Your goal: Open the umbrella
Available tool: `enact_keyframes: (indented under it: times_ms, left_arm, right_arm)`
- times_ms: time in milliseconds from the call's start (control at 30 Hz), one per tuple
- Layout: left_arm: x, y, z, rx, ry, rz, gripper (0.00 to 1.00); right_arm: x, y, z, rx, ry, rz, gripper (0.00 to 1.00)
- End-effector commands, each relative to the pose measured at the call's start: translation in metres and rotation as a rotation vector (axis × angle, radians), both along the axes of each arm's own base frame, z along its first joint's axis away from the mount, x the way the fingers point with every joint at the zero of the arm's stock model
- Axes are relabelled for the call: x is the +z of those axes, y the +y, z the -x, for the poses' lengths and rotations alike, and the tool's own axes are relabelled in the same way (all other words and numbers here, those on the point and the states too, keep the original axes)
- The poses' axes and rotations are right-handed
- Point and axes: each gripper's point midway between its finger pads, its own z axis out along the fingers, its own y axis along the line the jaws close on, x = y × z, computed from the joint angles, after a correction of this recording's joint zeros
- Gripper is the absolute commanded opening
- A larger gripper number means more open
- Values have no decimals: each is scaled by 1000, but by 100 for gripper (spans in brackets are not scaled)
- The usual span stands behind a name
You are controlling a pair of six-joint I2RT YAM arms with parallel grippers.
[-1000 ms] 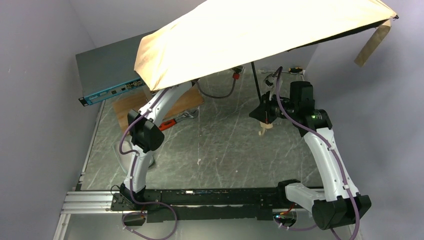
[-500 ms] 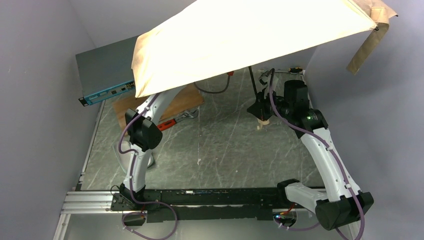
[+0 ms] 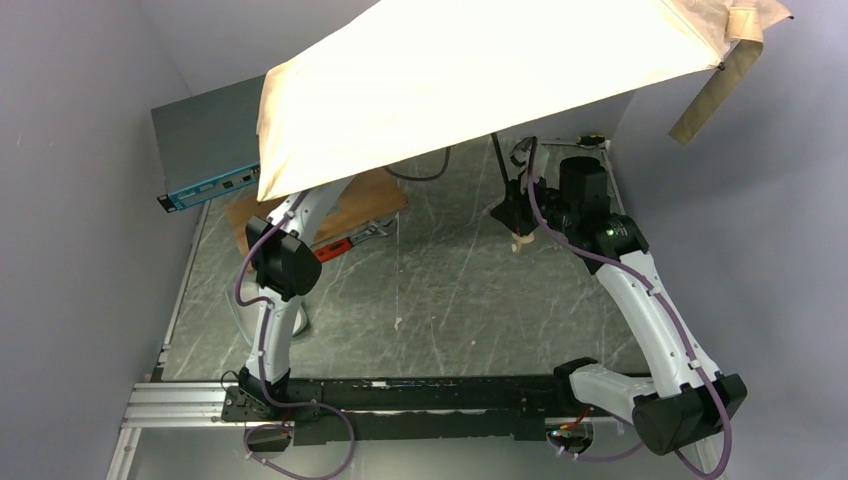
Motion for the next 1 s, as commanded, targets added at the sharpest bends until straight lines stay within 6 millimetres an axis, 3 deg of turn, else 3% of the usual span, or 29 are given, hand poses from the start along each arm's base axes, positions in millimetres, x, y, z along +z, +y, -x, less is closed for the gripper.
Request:
enact_keyframes:
  times_ms: [0,267,367,467,633,767,967]
  left_arm:
    - [155,334,7,887,-230,724,36]
    - [164,367,26,930,-243,815,38]
    - [160,365,24,921,-229,818,40]
    - [141,329,23,843,-232,702,40]
    - [101,251,12,681,-143,561,41]
    - [95,207,10,583,-136,550,51]
    - [78,148,15,414,-58,469,62]
  right_arm:
    - [-81,-2,137,481,335,192,0]
    - [-83,4,143,520,349,201,0]
    - [-82,7,146,541,337,199,0]
    - [-70,16,142,550,306,161,0]
    - [-38,30,124,542,222,107,0]
    - [-12,38,109,483,149,39,0]
    - [46,53,76,341,-21,-145,0]
